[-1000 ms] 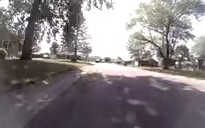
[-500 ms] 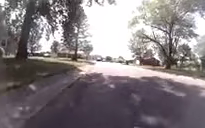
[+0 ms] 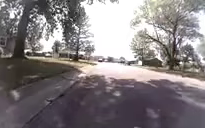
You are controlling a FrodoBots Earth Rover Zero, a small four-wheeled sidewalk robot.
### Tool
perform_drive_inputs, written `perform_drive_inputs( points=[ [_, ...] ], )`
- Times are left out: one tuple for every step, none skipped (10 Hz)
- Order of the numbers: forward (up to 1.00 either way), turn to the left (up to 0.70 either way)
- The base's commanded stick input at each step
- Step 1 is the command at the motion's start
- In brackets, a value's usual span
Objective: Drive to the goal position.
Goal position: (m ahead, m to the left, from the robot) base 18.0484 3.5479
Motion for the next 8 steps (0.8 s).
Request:
perform_drive_inputs(
  points=[
    [1.0,0.03],
    [1.0,0.03],
    [1.0,0.03],
    [1.0,0.03],
    [1.0,0.02],
    [1.0,0.03],
    [1.0,0.02],
    [1.0,0.03]
  ],
)
